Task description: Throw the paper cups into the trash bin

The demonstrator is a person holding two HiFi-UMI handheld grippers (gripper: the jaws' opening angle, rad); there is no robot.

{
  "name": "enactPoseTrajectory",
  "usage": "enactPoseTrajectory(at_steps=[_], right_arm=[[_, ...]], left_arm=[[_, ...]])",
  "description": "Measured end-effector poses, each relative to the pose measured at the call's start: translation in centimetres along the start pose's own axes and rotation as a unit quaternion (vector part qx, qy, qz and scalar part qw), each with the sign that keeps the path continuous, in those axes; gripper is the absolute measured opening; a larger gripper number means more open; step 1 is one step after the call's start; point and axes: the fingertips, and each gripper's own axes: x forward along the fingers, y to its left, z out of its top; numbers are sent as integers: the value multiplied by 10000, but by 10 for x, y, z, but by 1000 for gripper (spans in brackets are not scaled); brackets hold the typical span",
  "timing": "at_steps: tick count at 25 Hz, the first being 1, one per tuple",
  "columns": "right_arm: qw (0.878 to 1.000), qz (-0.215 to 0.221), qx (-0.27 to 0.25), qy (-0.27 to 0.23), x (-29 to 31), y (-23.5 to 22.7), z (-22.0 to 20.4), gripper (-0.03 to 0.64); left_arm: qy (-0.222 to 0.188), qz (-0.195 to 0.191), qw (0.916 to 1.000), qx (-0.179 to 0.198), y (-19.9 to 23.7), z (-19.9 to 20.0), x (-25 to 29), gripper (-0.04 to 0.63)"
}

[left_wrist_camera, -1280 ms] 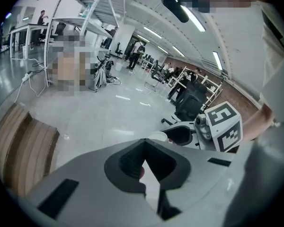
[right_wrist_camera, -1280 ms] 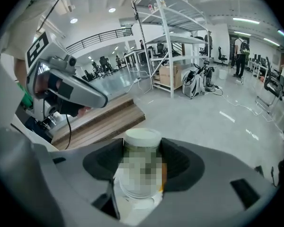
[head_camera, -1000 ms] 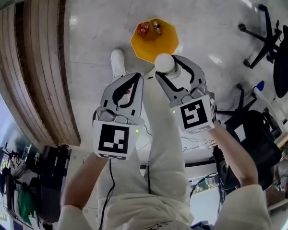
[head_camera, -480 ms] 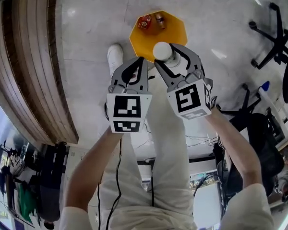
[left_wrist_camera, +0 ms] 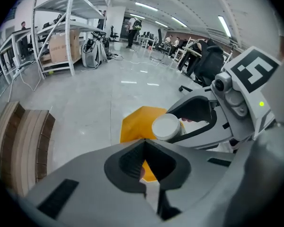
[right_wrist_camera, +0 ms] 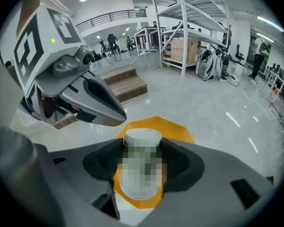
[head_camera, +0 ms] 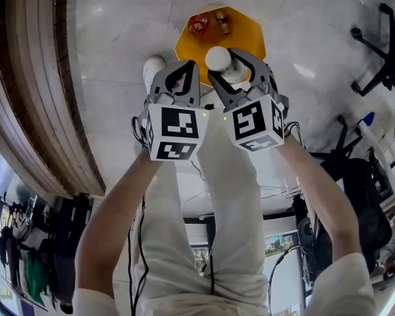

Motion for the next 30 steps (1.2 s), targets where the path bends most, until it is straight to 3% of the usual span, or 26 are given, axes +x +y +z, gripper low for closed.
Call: enactPoseTrajectory(at_steps=[13, 20, 22, 25, 30], right_arm=[[9989, 5, 134, 449, 49, -7, -45, 259], [9984, -52, 399, 387, 36, -10, -46, 251], [9986, -139, 384, 326, 27, -13, -43, 189], [9985, -327, 394, 196, 6, -17, -32, 8], [9981, -296, 519, 137, -48, -4, -12, 6]], left_arm=[[618, 42, 9969, 495, 0, -30, 51, 6], [591, 10, 9968, 529, -3, -29, 34, 6], [583, -8, 9966, 583, -6, -26, 29, 6], [552, 10, 9968, 584, -10, -20, 17, 6], [447, -46, 9976, 523, -32, -1, -29, 6]])
